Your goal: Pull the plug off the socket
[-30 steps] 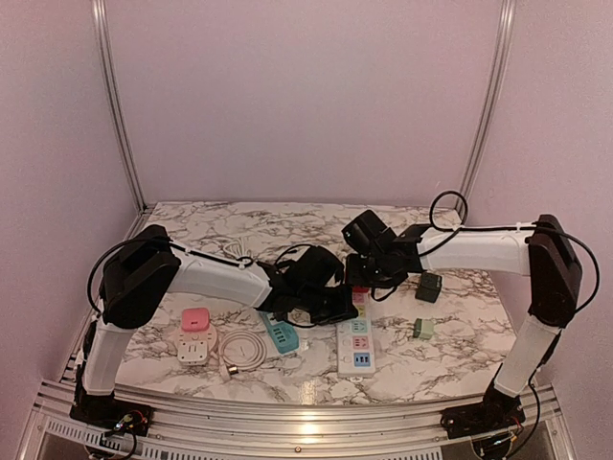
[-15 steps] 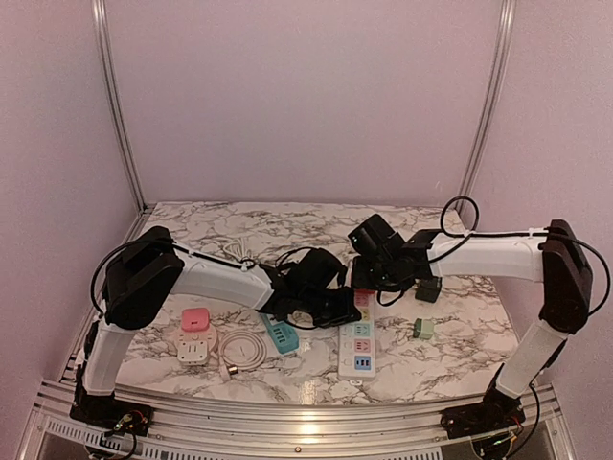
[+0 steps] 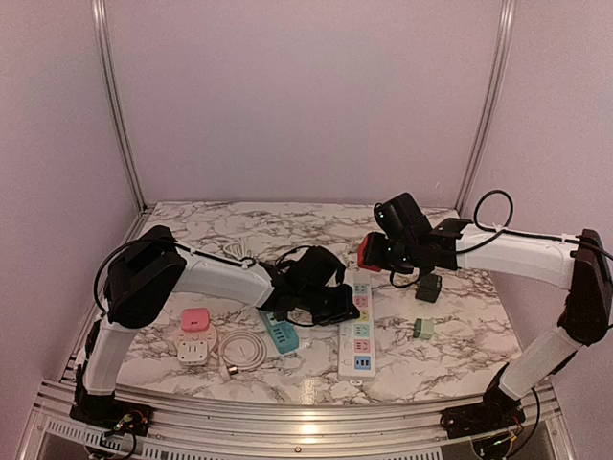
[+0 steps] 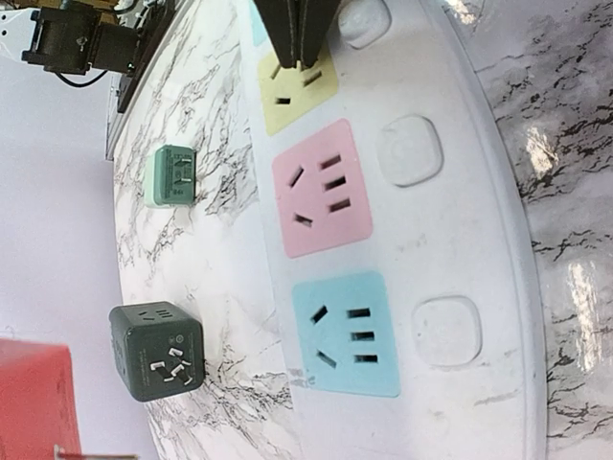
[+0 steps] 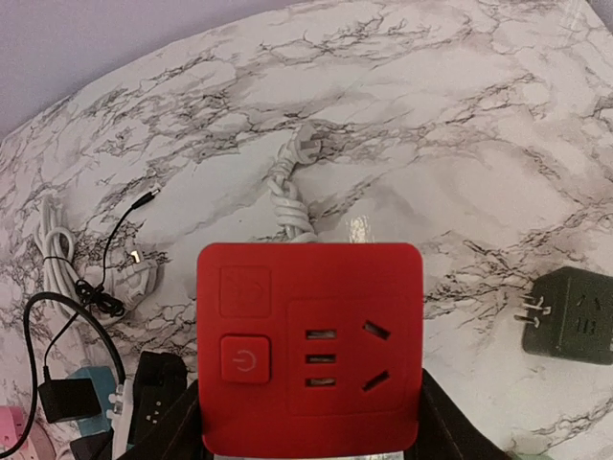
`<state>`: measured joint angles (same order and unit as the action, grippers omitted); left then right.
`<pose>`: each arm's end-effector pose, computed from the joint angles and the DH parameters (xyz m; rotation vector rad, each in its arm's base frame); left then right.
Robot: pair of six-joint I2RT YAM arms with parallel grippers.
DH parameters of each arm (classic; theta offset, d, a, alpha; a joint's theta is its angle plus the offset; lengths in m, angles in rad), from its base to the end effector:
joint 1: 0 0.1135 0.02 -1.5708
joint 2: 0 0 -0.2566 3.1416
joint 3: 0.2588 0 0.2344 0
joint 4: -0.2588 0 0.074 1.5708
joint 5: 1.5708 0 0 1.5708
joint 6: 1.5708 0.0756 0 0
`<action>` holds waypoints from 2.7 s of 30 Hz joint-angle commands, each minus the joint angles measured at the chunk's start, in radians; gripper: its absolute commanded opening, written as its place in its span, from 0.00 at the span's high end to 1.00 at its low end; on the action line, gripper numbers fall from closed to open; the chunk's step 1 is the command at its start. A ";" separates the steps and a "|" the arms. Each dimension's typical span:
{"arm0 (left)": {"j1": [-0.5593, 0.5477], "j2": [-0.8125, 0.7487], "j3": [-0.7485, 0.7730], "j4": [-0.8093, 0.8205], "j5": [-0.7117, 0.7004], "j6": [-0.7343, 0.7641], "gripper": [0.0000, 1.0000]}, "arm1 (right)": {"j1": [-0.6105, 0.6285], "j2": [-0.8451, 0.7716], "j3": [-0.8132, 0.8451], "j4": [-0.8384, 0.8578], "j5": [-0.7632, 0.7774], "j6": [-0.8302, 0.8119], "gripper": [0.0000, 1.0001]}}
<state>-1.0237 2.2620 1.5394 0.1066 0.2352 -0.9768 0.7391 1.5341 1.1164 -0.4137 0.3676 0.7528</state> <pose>0.2521 -0.4478 0.1211 0.2132 2.5175 -1.2589 0.2692 0.2086 0.2260 0.1850 2.3435 0.2965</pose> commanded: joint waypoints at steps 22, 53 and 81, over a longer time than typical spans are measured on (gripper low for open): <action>-0.006 -0.240 0.021 -0.403 -0.192 0.313 1.00 | -0.728 0.138 -0.104 0.513 -0.824 -0.147 0.82; -0.001 -0.402 -0.130 -0.406 -0.296 0.337 1.00 | -0.915 0.258 -0.222 0.533 -0.877 -0.167 0.45; 0.063 -0.483 -0.184 -0.396 -0.300 0.339 1.00 | -0.889 0.091 -0.220 0.276 -0.620 -0.312 0.29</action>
<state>-0.9821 1.8294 1.3823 -0.2710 -0.0544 -0.6426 -0.1699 1.6737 0.8799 -0.0719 -0.3233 0.4854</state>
